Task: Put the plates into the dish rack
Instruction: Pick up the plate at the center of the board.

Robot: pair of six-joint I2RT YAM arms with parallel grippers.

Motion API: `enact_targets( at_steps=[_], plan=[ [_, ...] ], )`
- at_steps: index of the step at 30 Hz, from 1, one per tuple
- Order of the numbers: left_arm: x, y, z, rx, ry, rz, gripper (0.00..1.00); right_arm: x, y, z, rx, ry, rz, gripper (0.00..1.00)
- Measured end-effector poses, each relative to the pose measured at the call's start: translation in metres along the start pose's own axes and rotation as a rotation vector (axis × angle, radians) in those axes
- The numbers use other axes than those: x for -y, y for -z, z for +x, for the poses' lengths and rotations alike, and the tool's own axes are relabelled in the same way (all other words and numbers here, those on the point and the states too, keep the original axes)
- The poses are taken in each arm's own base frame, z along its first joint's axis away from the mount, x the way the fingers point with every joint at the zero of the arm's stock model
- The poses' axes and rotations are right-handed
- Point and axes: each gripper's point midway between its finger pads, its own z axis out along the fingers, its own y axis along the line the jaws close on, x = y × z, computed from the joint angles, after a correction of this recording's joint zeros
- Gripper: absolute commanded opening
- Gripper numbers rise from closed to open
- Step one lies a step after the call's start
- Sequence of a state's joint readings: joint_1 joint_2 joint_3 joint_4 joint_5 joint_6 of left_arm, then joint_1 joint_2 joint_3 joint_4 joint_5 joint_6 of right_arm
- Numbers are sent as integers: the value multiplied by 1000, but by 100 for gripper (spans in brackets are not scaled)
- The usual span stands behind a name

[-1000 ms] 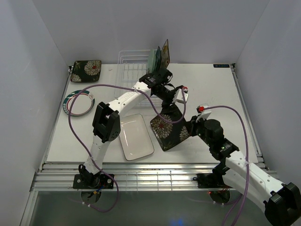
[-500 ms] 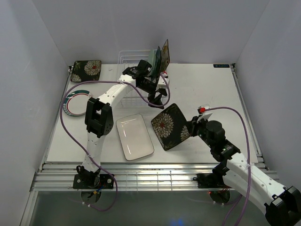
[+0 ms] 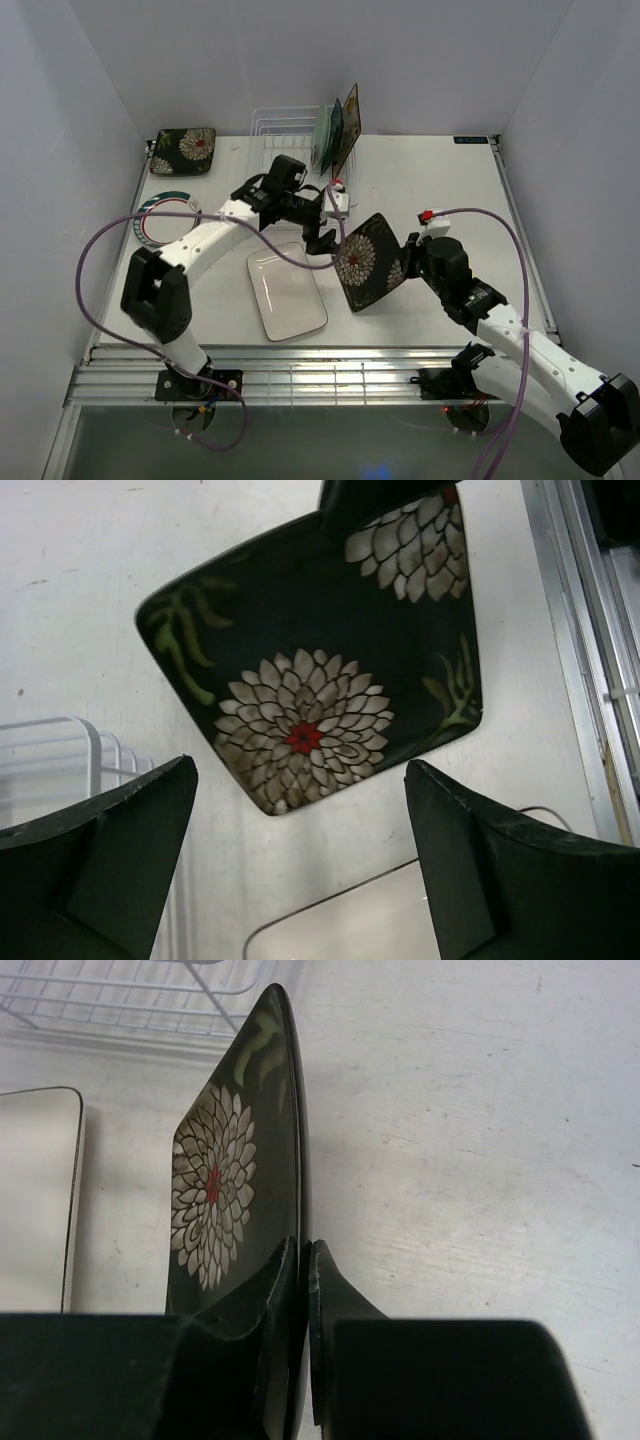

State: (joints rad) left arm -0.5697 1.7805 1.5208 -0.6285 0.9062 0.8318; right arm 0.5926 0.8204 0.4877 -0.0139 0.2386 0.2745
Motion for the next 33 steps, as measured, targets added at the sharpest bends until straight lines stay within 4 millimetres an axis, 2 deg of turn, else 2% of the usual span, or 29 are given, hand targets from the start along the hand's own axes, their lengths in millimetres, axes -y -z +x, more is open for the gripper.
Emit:
enact_targets(
  at_steps=[4, 5, 8, 10, 13, 18, 25, 29, 32, 33],
  plan=[
    [42, 6, -17, 16, -44, -131, 98, 5, -2, -7, -9, -33, 54, 8],
    [46, 6, -23, 28, -48, -166, 98, 6, -2, -9, -12, -41, 65, 8],
    [42, 7, -35, 54, -32, -271, 98, 5, -5, -13, -36, -69, 90, 8],
    [39, 3, -34, 53, -14, -326, 98, 4, -6, -15, -44, -89, 97, 8],
    [46, -10, -18, 22, 15, -396, 98, 3, -7, -19, -45, -128, 110, 8],
    [82, -41, 12, -62, 26, -445, 96, 6, -5, -18, -48, -211, 152, 8],
    [102, -57, 2, -44, -20, -532, 95, 11, -5, -10, -80, -289, 210, 8],
    [117, -63, 5, -43, -45, -519, 91, 11, -6, -7, -97, -305, 218, 8],
    [122, -67, 4, -39, -61, -513, 86, 9, -7, -8, -98, -316, 215, 8],
    [121, -69, 3, -37, -67, -516, 82, 9, -7, -9, -97, -319, 213, 8]
  ],
)
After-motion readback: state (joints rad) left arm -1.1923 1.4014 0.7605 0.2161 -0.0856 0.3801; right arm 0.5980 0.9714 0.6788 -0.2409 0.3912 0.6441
